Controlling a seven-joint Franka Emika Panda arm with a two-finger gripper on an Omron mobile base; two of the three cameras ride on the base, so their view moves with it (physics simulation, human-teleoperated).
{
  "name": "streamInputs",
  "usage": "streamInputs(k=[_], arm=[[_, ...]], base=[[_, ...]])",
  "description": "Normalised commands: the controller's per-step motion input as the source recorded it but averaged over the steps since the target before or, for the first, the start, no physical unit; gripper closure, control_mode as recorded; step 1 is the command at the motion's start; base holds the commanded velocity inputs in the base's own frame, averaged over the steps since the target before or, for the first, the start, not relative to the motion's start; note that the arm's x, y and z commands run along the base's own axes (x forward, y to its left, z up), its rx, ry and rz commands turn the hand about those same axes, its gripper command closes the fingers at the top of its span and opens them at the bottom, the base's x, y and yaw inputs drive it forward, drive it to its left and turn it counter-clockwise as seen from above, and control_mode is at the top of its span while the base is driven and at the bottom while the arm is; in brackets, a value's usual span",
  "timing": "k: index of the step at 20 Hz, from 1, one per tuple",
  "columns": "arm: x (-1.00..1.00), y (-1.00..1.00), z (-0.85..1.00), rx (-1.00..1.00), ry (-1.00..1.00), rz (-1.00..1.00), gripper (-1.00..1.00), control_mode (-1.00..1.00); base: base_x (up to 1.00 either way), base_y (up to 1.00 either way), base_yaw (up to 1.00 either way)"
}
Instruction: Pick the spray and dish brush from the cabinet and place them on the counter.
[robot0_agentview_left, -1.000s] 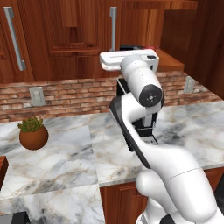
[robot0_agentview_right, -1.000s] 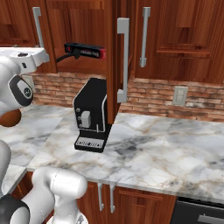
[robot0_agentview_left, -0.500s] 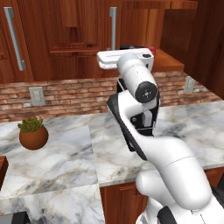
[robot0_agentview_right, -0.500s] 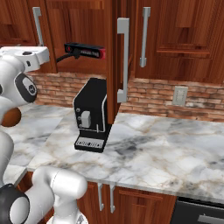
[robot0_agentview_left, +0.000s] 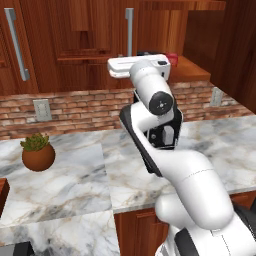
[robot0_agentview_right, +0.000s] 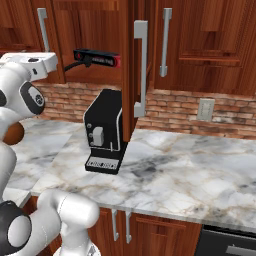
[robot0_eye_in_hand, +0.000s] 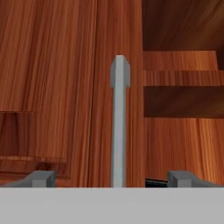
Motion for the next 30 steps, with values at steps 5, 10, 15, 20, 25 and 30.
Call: streamInputs(k=[5,10,15,20,25,30], arm=[[0.23,0.00,0.00,-0.01,0.00,0.00,-1.00,-1.00],[0.29,0.00,0.00,-0.01,0.00,0.00,-1.00,-1.00],[0.30,0.00,0.00,0.00,0.00,0.00,-1.00,-1.00],[0.32,0.02,0.00,0.00,0.00,0.00,-1.00,-1.00],[0.34,0.06,0.00,0.00,0.00,0.00,-1.00,-1.00],[0.34,0.07,0.00,0.00,0.00,0.00,-1.00,-1.00]], base=[[0.00,0.00,0.00],[0.00,0.00,0.00],[0.00,0.00,0.00],[0.00,0.00,0.00],[0.00,0.00,0.00],[0.00,0.00,0.00]])
